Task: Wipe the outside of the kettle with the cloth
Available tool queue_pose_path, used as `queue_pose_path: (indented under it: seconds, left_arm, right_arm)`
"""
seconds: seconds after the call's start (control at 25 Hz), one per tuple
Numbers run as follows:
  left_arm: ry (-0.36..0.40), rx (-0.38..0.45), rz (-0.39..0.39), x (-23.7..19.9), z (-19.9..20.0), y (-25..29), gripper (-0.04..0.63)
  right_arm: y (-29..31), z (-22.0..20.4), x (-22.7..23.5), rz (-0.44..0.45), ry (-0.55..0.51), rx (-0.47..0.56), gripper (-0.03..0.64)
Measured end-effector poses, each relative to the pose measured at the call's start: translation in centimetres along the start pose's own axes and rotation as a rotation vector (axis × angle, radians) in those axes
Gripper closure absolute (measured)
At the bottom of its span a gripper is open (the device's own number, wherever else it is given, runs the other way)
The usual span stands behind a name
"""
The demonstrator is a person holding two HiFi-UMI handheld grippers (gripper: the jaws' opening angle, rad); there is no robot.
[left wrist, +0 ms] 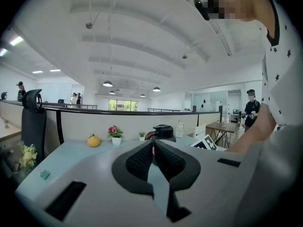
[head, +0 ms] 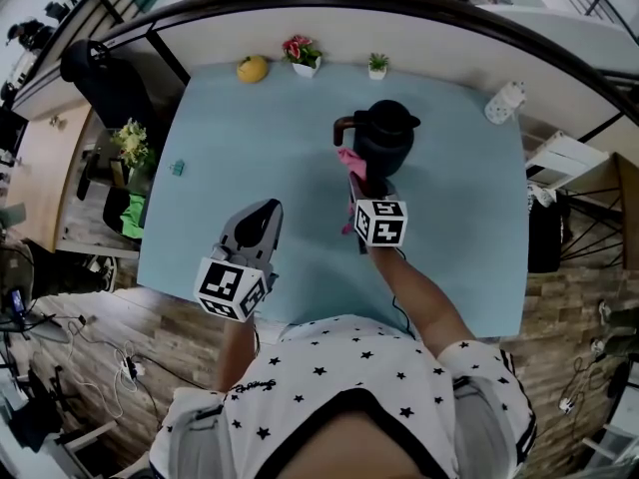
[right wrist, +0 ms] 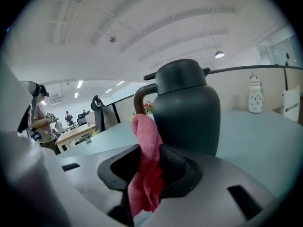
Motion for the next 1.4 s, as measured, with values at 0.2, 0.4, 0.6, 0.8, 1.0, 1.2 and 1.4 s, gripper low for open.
queue_pose_path:
  seconds: [0.2,0.4,0.6,0.8,1.0,1.2,1.4]
  left_arm:
    - [-0.002,-0.001,-0.032,0.9,-0.1,0.8,0.560]
    - [-0.010,-0.005,-0.051,1.8,-0.3,1.6,0.560]
    - [-0.013,-0.008,-0.076,2.9,-0.6,2.3,0.560]
    - [-0.013,-0.007,-0.091,3.8,-0.5,3.0,0.560]
    - [-0.009,-0.012,-0.089,4.1,-0.5,3.0,0.560]
    - [0.000,-0.016,-0.076,3.7,-0.5,2.6,0.560]
    - [-0.003,-0.015,-0.077,3.6,-0.5,2.7,0.560]
  right_arm:
    - [-1.0,0.2,1.0,-0.019,0.023,0.005,0.495]
    - [-2.4,0.6,2.0,-0.029,0.061,0.016,0.495]
    - [-3.8,0.9,3.5,-0.046,0.079,0.023,0.495]
    - [-5.0,1.4,5.5,-0.078,0.088,0.033,0.495]
    - [-5.5,1.7,7.9,-0.132,0.116,0.049,0.495]
    - [-5.5,1.8,9.9,-0.187,0.105,0.058,0.495]
    - [-6.1,1.8,9.3,-0.171,0.110,0.055,0.495]
Point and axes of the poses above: the fingertips, and each gripper's own axes: y forward along the fingers, x to its right, z out of its top, the point moved 7 cm from there along -y, backward along the fingers, and after that the axes turned 15 degrees about x, right-handed, at the moved point
